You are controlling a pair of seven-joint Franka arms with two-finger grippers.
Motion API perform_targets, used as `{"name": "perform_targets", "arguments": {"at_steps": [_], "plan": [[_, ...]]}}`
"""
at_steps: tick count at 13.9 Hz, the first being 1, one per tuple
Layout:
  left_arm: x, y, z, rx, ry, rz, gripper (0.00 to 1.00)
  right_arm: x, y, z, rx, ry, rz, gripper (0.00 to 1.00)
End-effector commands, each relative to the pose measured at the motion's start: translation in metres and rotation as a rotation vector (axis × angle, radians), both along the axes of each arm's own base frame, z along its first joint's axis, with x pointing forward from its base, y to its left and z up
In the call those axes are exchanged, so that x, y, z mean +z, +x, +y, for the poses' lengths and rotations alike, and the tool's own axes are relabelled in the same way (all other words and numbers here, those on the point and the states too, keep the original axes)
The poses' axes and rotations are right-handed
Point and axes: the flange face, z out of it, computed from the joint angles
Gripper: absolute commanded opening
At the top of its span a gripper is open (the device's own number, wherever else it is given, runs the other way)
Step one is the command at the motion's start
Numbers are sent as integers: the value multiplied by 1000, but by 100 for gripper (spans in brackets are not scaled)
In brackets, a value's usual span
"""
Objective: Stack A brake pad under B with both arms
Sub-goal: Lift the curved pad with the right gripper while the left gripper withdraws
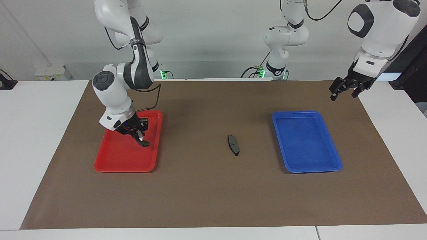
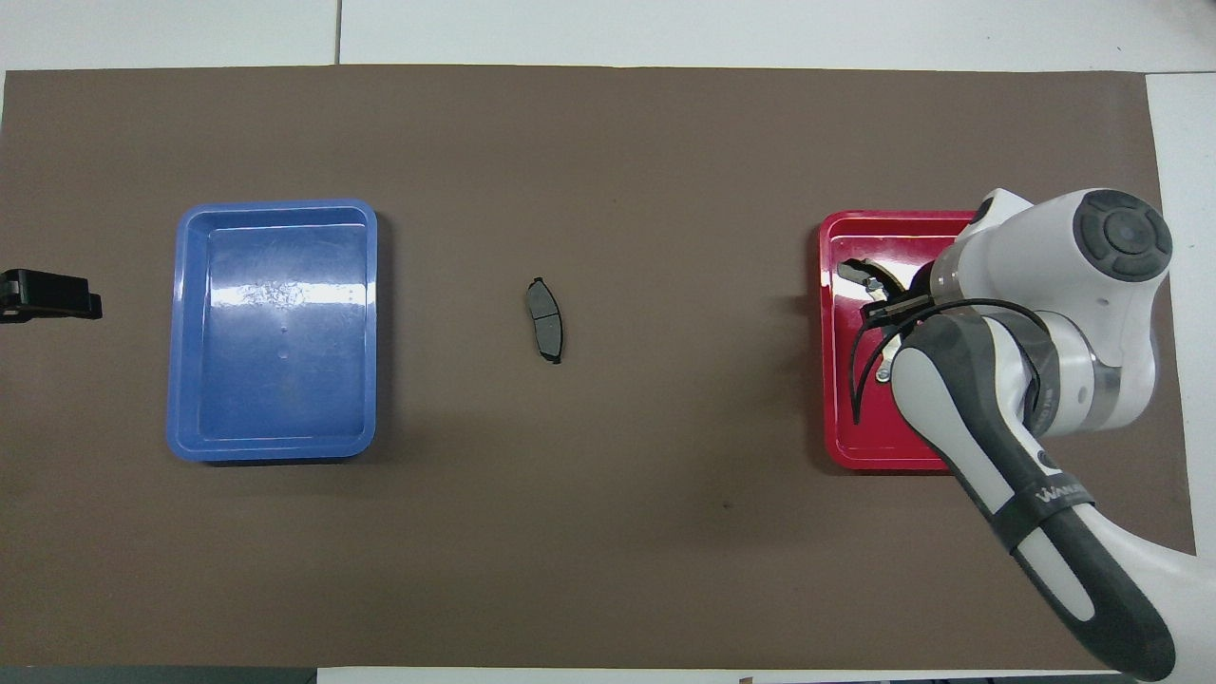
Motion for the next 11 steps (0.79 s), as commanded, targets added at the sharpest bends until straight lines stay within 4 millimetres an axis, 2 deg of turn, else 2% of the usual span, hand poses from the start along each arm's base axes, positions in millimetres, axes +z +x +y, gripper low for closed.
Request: {"name": "perform_targets", "arguments": {"at_steps": [1, 2, 5, 6, 9, 11], "plan": [[31, 21, 0, -26, 17, 50, 99, 15, 22, 46, 77, 12, -29, 0], [39, 23, 0, -33, 16, 65, 99, 17, 32, 75, 94, 12, -31, 0], [37, 21, 2, -78, 19, 93, 99, 14, 63, 169, 17, 18, -39, 0], [37, 19, 7, -78, 20, 102, 99, 11, 68, 192, -7, 28, -45, 0], [26, 3, 7, -66, 12, 129, 100, -10, 69, 243, -90, 85, -12, 0], [23, 2, 9, -71, 12, 126, 100, -16, 64, 266, -121, 115, 2, 0]]}}
